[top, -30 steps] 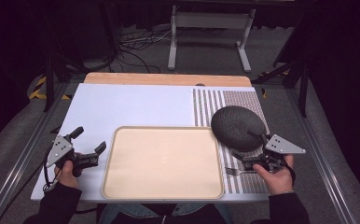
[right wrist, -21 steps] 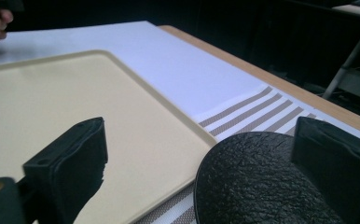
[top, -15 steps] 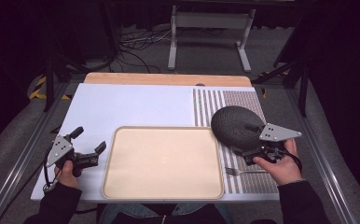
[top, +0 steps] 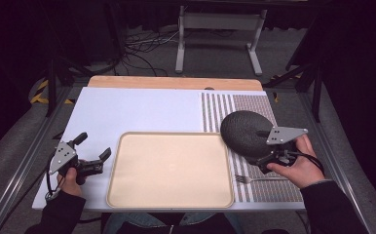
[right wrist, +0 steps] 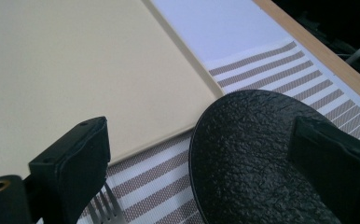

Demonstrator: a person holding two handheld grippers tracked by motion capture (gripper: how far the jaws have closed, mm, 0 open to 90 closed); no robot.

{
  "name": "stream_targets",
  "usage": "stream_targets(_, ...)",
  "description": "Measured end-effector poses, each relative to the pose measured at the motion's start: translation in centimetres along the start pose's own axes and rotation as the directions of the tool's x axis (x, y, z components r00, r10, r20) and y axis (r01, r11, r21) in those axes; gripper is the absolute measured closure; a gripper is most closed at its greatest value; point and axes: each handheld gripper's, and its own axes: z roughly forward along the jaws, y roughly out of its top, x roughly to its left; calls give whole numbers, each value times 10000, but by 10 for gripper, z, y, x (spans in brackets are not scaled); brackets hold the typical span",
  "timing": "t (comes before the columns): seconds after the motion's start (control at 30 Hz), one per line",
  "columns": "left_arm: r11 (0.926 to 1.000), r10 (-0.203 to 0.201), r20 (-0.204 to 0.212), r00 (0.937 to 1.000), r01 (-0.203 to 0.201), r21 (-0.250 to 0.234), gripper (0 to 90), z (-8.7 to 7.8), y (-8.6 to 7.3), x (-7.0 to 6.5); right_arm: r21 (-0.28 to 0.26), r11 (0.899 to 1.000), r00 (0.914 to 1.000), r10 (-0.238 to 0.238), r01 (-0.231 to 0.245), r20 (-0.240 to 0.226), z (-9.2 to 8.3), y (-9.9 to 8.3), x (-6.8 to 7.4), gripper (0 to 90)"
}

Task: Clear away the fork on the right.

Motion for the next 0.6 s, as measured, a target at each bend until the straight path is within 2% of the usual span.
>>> stream_targets(0.23, 10000, 5, 3, 10000, -5, 2, 4, 0, 0, 0, 904, 9954, 9990, -304, 331, -314, -1, 4, -1, 66)
stream_targets(0.3, 10000, 5, 0, 10000, -5, -4, 4, 0, 0, 0, 1011, 9941, 9989, -349, 379, -313, -1, 4, -1, 67)
stream_targets(0.6, 10000, -10, -12, 10000, 10, -48, 4, 0, 0, 0, 2166, 9716, 9949, -851, 949, -543, 2, 8, -2, 80)
